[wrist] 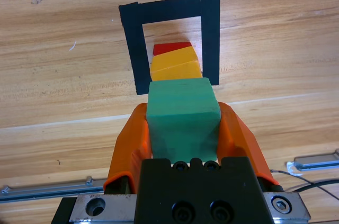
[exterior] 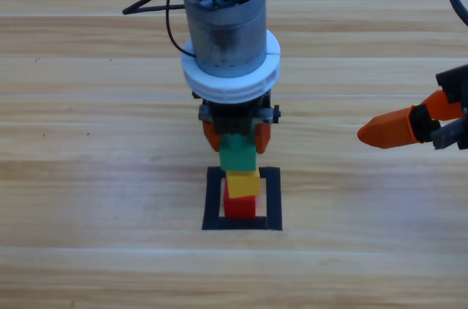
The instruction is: Stack the blocks in the rectangular block: red at the bottom, yellow in the middle, green on top
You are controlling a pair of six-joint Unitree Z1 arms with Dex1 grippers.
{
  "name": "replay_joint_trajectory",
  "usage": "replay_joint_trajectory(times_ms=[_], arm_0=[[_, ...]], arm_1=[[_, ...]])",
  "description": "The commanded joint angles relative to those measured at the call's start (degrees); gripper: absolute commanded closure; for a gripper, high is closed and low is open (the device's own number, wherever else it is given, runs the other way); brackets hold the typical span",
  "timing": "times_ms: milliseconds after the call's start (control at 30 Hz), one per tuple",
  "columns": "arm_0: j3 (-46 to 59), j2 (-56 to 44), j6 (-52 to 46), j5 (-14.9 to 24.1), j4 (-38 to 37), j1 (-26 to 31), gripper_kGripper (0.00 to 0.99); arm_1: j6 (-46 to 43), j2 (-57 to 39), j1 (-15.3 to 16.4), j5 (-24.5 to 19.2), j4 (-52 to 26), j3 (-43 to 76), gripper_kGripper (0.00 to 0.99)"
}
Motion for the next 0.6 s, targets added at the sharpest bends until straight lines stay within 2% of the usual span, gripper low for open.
replay_joint_trajectory(times_ms=[33, 600], arm_0=[[0.35, 3.23, -0.49, 0.6, 0.65, -1.3, 0.838], [-0.09, 4.19, -0.14, 1.04, 0.56, -1.3, 0.838]], arm_1=[[0.28, -1.17, -1.24, 0.04, 0.5, 1.2, 0.001], [0.28, -1.17, -1.24, 0.04, 0.5, 1.2, 0.001]])
